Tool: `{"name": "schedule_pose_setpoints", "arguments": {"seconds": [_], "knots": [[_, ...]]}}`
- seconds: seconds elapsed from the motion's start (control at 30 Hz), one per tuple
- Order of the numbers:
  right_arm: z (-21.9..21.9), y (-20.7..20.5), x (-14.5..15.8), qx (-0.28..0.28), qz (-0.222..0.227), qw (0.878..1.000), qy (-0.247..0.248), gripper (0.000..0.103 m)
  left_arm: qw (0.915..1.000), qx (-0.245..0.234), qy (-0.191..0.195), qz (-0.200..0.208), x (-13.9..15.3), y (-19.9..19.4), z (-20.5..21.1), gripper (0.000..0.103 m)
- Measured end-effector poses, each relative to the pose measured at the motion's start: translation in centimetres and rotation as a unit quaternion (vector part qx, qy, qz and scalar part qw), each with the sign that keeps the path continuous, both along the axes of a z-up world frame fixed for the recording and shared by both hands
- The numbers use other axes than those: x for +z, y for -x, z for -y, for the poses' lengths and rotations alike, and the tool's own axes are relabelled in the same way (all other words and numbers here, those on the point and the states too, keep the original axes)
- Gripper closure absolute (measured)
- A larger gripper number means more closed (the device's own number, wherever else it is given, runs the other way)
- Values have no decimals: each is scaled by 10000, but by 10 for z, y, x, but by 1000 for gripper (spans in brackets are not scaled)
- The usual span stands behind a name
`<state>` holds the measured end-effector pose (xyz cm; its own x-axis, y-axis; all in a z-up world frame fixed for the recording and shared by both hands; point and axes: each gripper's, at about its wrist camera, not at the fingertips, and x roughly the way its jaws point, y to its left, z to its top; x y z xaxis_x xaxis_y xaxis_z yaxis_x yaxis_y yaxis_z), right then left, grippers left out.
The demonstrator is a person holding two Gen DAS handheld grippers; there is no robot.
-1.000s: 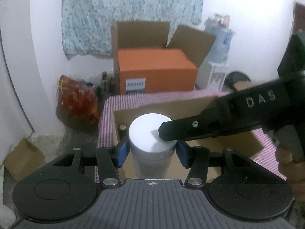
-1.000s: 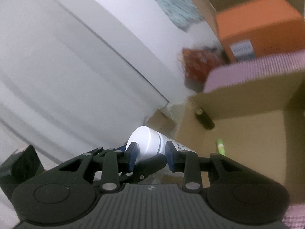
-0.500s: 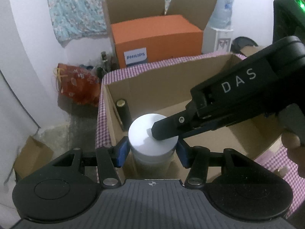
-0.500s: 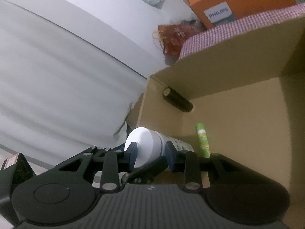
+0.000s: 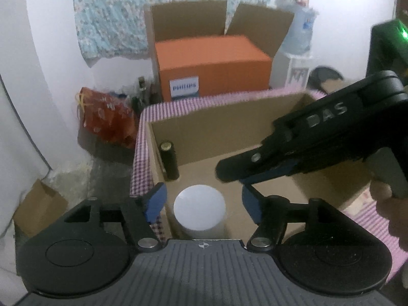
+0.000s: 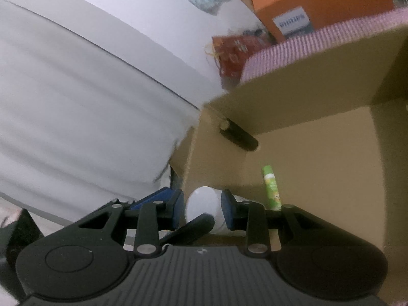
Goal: Organize rigid objects
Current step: 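Withdraw the right gripper from the box toward the table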
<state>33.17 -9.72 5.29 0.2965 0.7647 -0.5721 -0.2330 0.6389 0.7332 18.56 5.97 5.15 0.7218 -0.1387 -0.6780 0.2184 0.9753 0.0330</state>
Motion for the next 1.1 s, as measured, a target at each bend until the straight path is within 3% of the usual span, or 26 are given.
{"name": "schedule_pose_setpoints", "arguments": {"seconds": [0.23, 0.4, 0.53, 0.73, 0.9, 1.1], "knots": [[56, 68, 50, -117, 698, 9964, -475, 67, 9979, -32, 364, 543, 28, 63, -7, 23], [108, 132, 57, -430, 907, 9922, -733, 67, 9966, -71, 627, 536, 22, 98, -4, 18], [139, 176, 42, -826, 855, 9903, -718, 67, 9966, -177, 756, 292, 0, 117, 6, 18], [158, 227, 2, -1341, 565, 9891, -240, 67, 9950, -497, 856, -151, -46, 134, 30, 18], [148, 239, -28, -1430, 388, 9887, 244, 67, 9912, -694, 971, -578, -76, 139, 50, 21], [125, 228, -51, -1222, 536, 9869, 905, 67, 9915, -842, 770, -620, -93, 144, 72, 34]]}}
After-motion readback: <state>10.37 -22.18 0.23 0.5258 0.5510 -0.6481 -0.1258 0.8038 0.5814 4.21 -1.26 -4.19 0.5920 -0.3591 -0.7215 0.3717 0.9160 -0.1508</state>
